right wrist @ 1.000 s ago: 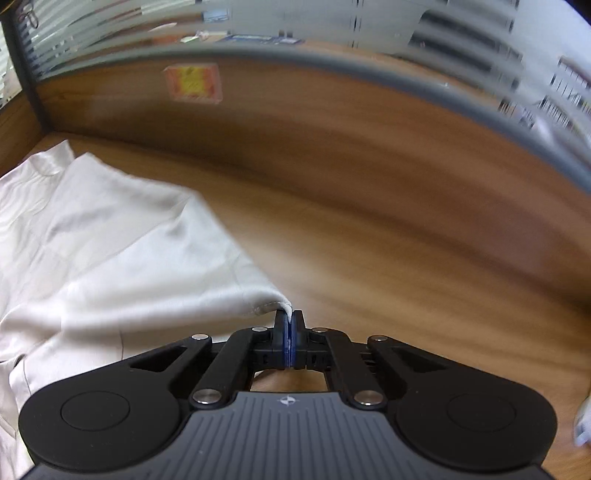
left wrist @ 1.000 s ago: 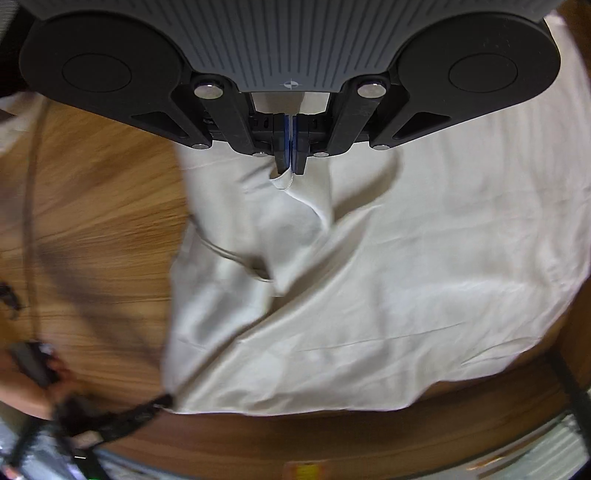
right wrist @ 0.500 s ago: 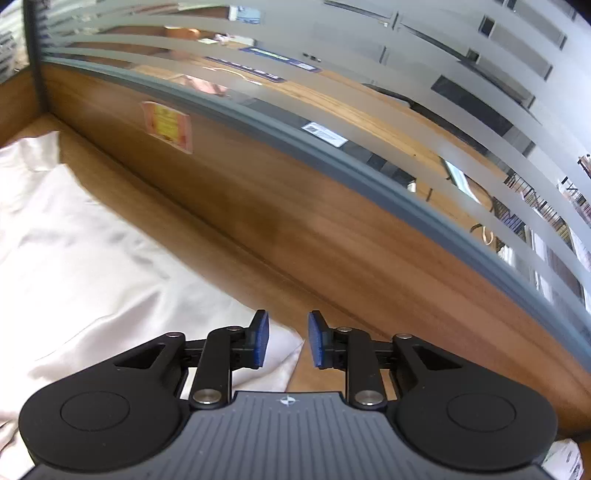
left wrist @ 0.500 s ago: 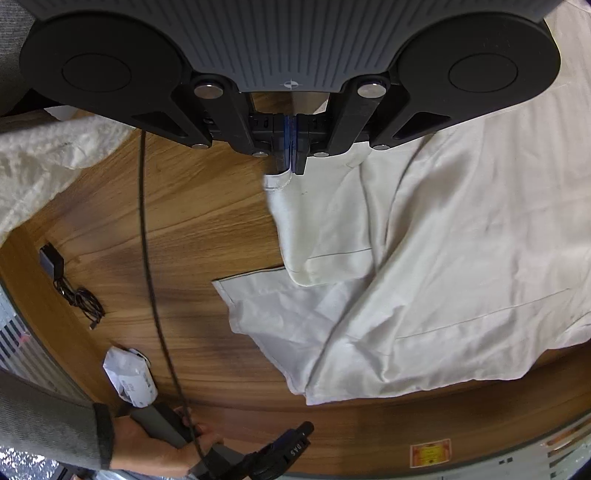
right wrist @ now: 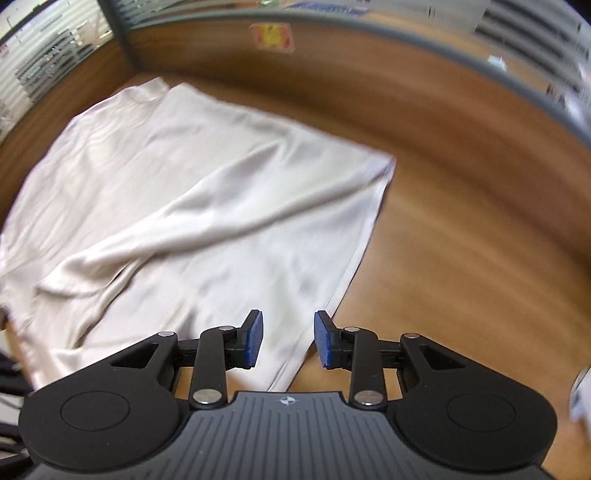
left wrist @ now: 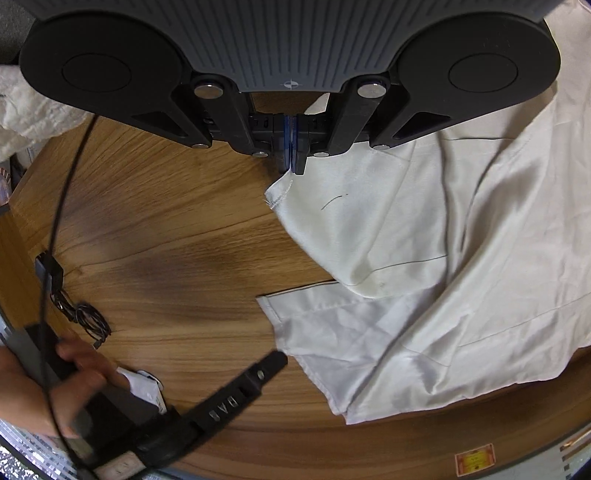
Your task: Fold clothes
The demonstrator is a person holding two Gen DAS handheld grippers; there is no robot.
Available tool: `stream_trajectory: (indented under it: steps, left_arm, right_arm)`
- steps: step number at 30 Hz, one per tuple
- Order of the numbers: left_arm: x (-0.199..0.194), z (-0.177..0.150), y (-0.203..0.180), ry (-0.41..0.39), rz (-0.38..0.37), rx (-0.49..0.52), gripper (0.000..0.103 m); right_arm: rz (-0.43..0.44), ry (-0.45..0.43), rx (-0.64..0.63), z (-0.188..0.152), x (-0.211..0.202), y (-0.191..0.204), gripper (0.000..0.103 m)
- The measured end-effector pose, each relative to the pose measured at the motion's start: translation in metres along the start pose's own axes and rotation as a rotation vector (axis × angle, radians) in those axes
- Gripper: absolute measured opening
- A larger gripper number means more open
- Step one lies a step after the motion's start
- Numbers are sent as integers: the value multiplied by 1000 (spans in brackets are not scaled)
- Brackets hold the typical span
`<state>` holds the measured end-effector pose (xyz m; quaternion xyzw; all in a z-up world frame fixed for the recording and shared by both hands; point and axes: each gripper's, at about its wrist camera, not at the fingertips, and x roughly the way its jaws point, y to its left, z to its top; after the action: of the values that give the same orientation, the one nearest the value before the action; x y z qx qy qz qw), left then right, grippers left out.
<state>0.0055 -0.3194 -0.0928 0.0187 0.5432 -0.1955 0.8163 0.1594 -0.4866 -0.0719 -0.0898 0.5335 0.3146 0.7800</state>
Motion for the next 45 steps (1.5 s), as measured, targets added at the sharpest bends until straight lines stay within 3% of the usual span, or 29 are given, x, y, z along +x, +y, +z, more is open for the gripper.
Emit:
stream_trajectory:
  steps: [6, 11, 17, 20, 26, 33, 34, 36, 39, 45]
  left_arm:
    - [8, 4, -26, 30, -28, 49, 9]
    - [-4, -12, -22, 22, 32, 30, 29]
    - [-21, -33, -10, 7, 115, -24, 31]
    - [-25, -44, 10, 16, 207, -71, 31]
    - [-23, -49, 34, 27, 258, -110, 35]
    - [-21, -55, 62, 40, 313, -153, 38]
    - [-20, -56, 66, 42, 321, -159, 38]
    - [-20, -58, 69, 42, 323, -160, 38]
    - [-21, -59, 74, 36, 318, -165, 39]
    - [-27, -62, 80, 33, 297, -165, 39]
  right_arm:
    - [62, 18, 55, -44, 1, 18, 37]
    - [97, 34, 79, -66, 8, 22, 37]
    - [152, 38, 162, -85, 11, 20, 37]
    - [176, 27, 221, -92, 15, 17, 37]
    - [209, 45, 237, -94, 33, 27, 37]
    - [189, 42, 212, -95, 42, 43, 36]
    - [186, 44, 210, -95, 43, 44, 34]
    - [191, 47, 221, -96, 45, 45, 15]
    - [187, 28, 247, -96, 42, 45, 5]
    - [242, 10, 187, -80, 44, 79, 4]
